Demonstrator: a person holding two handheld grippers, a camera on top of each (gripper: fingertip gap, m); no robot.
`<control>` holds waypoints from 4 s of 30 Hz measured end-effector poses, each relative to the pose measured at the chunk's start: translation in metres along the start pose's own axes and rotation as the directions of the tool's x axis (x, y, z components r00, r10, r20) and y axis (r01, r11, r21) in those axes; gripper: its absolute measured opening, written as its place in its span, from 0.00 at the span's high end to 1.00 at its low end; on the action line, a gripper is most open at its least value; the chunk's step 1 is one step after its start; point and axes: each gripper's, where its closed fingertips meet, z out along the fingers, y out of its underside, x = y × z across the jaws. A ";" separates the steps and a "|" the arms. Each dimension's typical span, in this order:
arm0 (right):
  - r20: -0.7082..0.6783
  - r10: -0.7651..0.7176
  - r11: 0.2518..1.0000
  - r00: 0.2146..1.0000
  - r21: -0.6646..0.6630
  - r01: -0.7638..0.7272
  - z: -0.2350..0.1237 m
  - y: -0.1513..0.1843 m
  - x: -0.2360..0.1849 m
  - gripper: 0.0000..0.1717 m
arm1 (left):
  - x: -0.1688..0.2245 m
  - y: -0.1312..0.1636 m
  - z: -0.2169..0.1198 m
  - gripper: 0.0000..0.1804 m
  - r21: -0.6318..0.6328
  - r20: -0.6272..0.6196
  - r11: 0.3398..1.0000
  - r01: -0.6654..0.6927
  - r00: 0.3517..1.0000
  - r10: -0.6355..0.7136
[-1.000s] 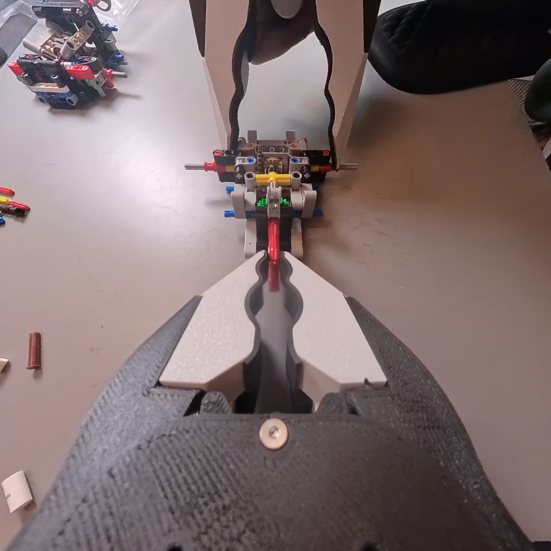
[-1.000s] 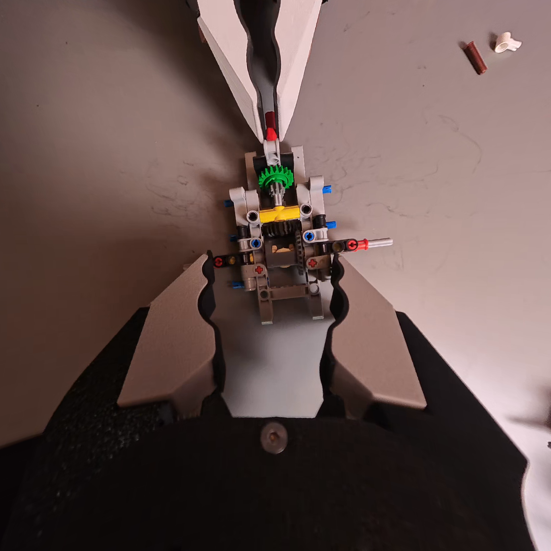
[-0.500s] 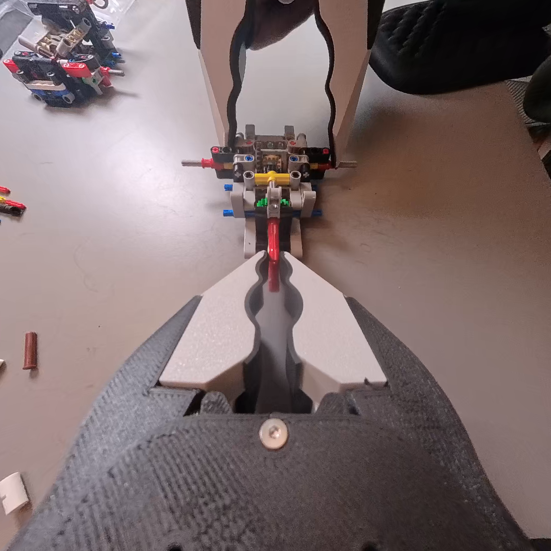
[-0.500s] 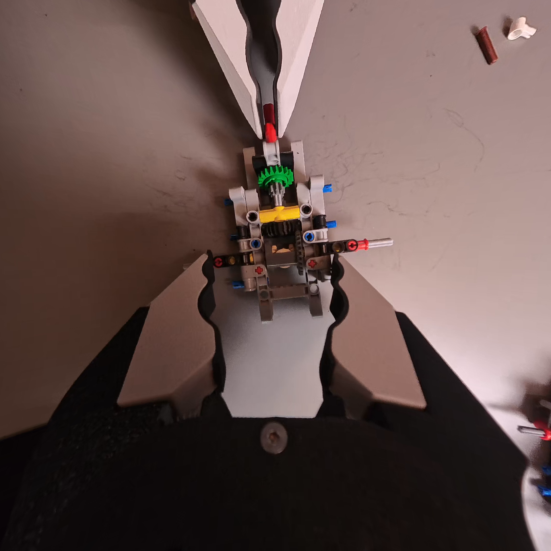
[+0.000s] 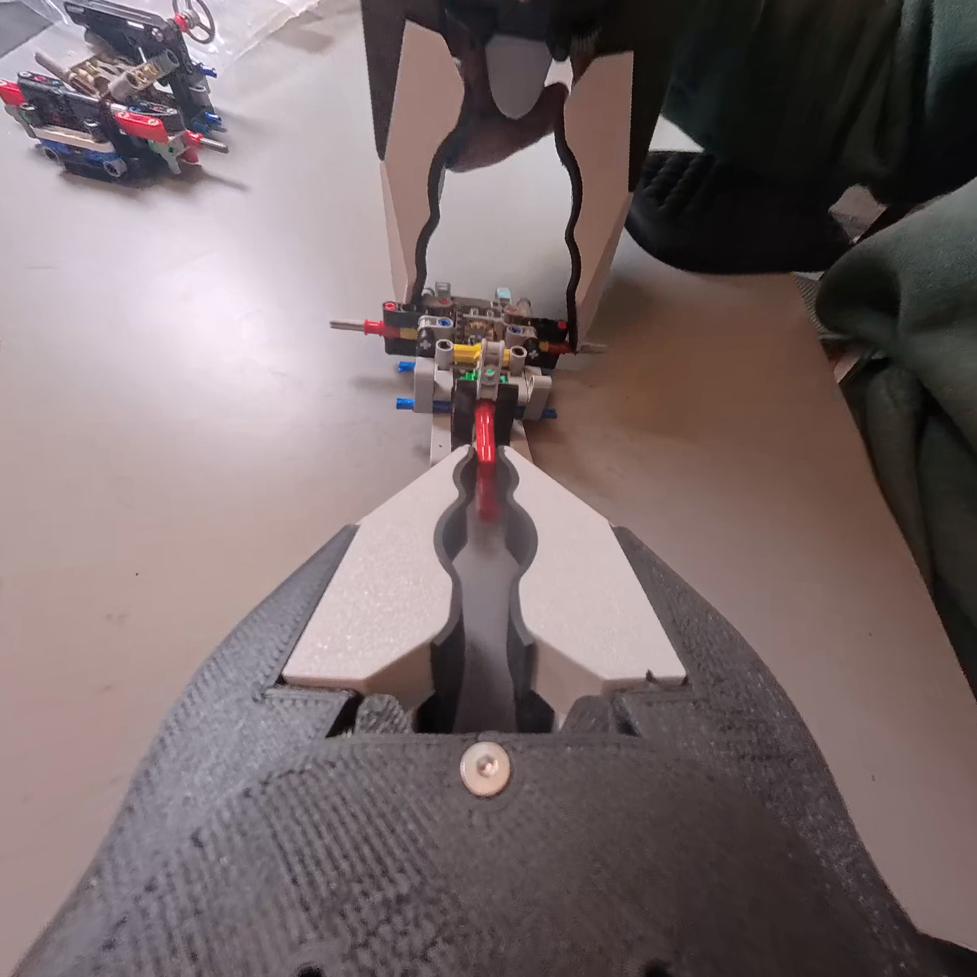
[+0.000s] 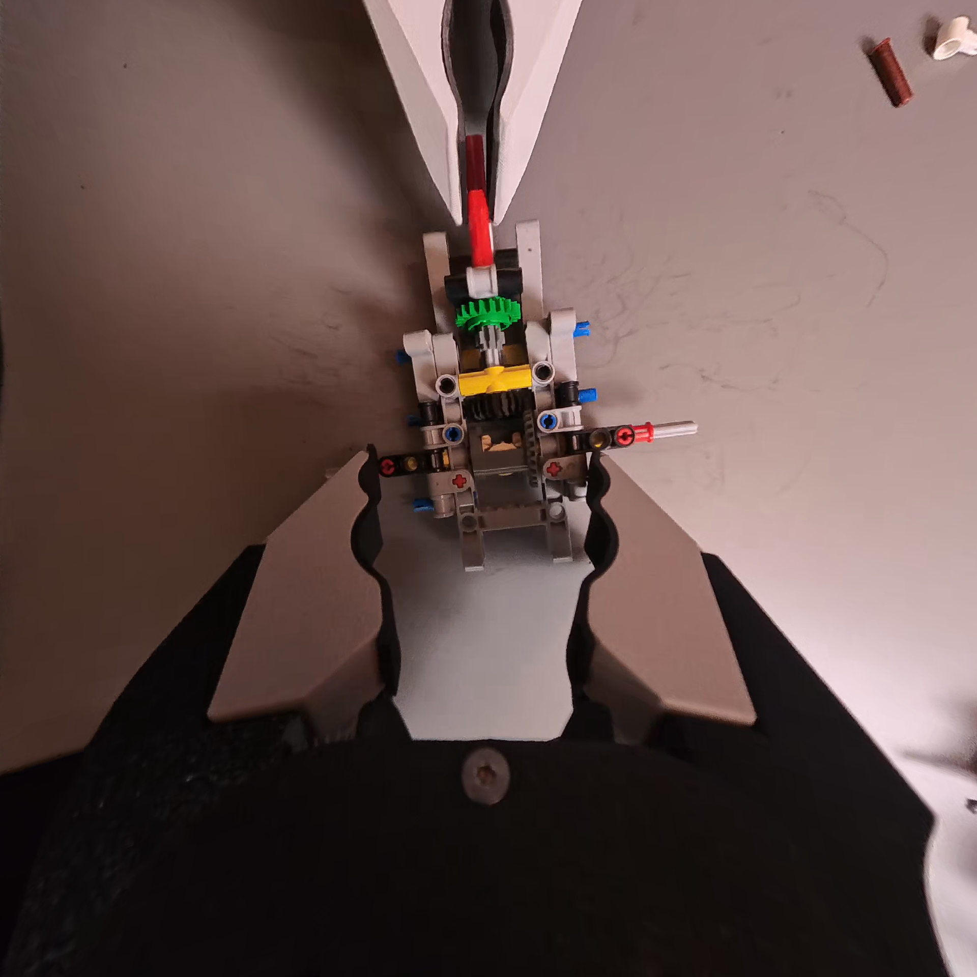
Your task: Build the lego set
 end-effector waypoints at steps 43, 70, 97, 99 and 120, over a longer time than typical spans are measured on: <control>-0.013 0.007 1.000 1.000 0.000 -0.007 0.006 -0.005 -0.002 0.55 | 0.001 0.009 -0.001 0.97 -0.074 0.010 0.997 0.011 1.000 -0.010; -0.040 -0.121 0.984 0.992 0.125 0.126 0.001 -0.030 0.007 0.74 | 0.001 0.004 0.001 0.97 -0.035 -0.003 0.998 0.053 0.999 -0.053; -0.110 -0.110 0.976 0.988 0.175 0.129 0.001 -0.027 0.011 0.74 | -0.006 0.008 0.011 0.97 -0.034 0.033 0.970 0.239 0.971 -0.238; -0.109 -0.108 0.976 0.988 0.177 0.126 0.001 -0.027 0.011 0.74 | -0.006 0.008 0.011 0.97 -0.035 0.034 0.971 0.236 0.971 -0.235; -0.130 -0.096 0.975 0.987 0.187 0.120 0.003 -0.032 0.010 0.75 | -0.005 0.004 0.007 0.97 -0.009 -0.005 0.956 0.293 0.956 -0.293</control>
